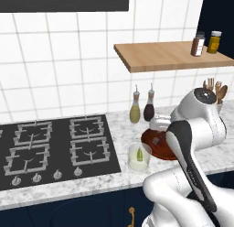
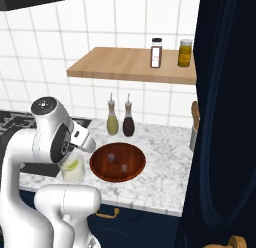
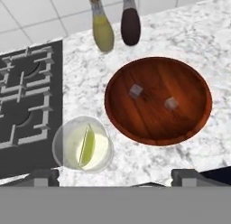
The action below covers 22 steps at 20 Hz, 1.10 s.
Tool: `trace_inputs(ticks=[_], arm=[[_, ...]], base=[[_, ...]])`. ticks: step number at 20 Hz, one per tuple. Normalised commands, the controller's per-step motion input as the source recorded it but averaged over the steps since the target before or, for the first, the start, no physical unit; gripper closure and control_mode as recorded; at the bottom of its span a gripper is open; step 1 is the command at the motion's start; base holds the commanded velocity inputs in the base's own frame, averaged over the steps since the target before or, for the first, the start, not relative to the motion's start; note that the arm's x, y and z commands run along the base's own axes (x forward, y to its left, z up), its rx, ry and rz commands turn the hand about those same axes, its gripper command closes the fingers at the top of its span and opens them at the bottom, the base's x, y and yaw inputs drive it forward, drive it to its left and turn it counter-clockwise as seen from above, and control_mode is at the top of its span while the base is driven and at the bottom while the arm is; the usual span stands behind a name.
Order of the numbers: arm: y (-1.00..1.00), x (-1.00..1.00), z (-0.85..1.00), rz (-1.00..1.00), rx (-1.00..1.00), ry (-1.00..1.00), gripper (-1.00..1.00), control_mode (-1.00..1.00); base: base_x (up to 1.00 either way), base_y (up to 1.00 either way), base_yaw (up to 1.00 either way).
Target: Grab a lemon wedge from the fridge and one ice cube from the ice bowl, and put them in the glass of lemonade.
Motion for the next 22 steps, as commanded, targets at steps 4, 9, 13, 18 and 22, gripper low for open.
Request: trace_inputs(ticks=[4,9,13,18,22], arm=[[-0.11,0.0,0.0,0.28,0.09,0.1,-1.0,-1.0],[-0.03,-0.02,-0.11,0.31,-0.02,0.0,-1.0,-1.0],[-0.32,-0.04,-0.09,0.22,-0.12,-0.06,-1.0,-1.0],[-0.45,0.01,-0.33,0.09,-0.11,-0.02,-1.0,-1.0],[-0.32,0.23,-0.43,0.05,-0.04,-0.06,-1.0,-1.0]], base=[[0.0,0.0,0.0],[0.0,0.0,0.0],[0.0,0.0,0.0],[0.0,0.0,0.0],[0.0,0.0,0.0]])
